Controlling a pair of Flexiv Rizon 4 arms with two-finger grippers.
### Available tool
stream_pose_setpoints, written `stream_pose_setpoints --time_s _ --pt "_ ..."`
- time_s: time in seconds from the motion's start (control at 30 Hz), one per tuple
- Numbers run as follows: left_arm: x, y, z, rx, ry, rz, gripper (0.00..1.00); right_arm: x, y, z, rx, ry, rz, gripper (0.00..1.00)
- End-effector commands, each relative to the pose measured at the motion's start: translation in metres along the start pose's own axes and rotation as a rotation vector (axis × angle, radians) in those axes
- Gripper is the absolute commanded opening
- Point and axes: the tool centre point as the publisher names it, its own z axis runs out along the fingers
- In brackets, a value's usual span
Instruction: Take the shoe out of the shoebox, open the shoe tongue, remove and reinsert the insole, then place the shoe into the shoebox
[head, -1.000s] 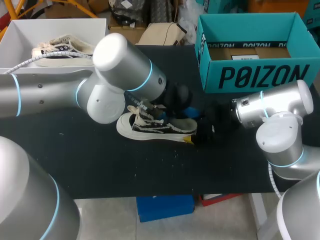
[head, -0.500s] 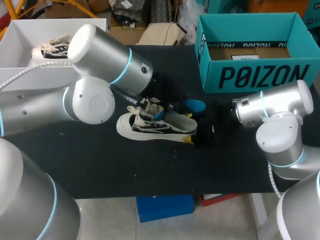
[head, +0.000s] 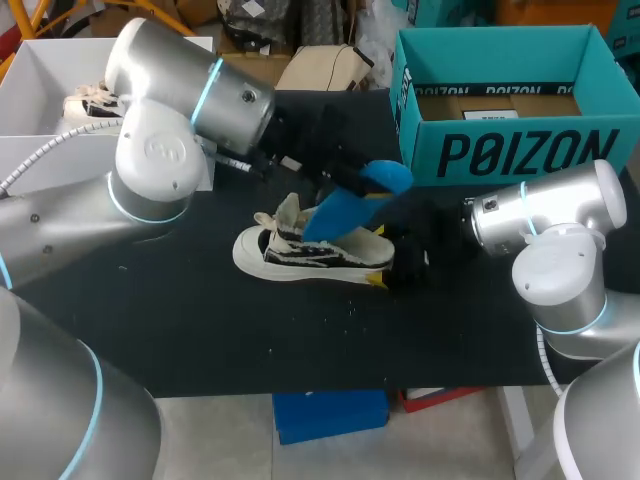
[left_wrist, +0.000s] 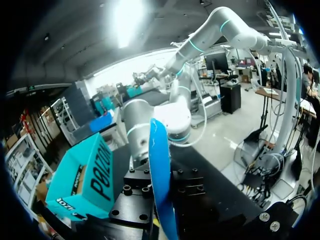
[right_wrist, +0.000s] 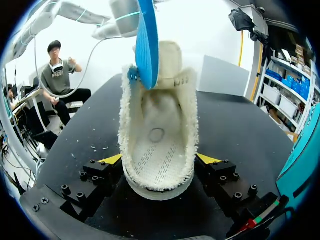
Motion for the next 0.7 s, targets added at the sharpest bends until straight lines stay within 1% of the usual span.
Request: stream_pose_setpoints --time_s 0.03,0.27,0.3,0.37,0.4,0.5,0.67,0.7 --pt "0.001 0.002 0.002 0.001 -0.002 0.002 0.0 0.0 -0.001 0.001 0.001 -0.001 0.001 0.0" --pt "0.001 0.002 0.002 0.001 -0.002 0.002 0.0 0.0 -0.001 0.001 0.001 -0.001 0.001 0.0" --pt "0.003 -0.001 -0.001 0.033 -0.014 -0.024 0.0 0.0 -0.001 0.001 0.001 -0.001 0.001 0.0" --pt "0.005 -0.012 -0.008 0.066 -0.034 -0.072 0.0 0.0 -0.001 0.001 0.001 -0.001 0.001 0.0" --pt "0.004 -0.018 -0.012 0.103 -0.047 -0.089 0.0 0.0 -0.001 0.001 0.001 -0.001 0.001 0.0" --pt "0.002 -0.035 -0.022 0.123 -0.058 -0.125 0.0 0.0 -0.001 0.001 0.001 -0.001 0.001 0.0" --pt "-0.004 -0.069 -0.033 0.211 -0.065 -0.209 0.0 0.0 -0.001 0.001 0.001 -0.001 0.001 0.0" --pt "-0.005 -0.075 -0.035 0.218 -0.069 -0.233 0.0 0.0 -0.001 0.001 0.001 -0.001 0.001 0.0"
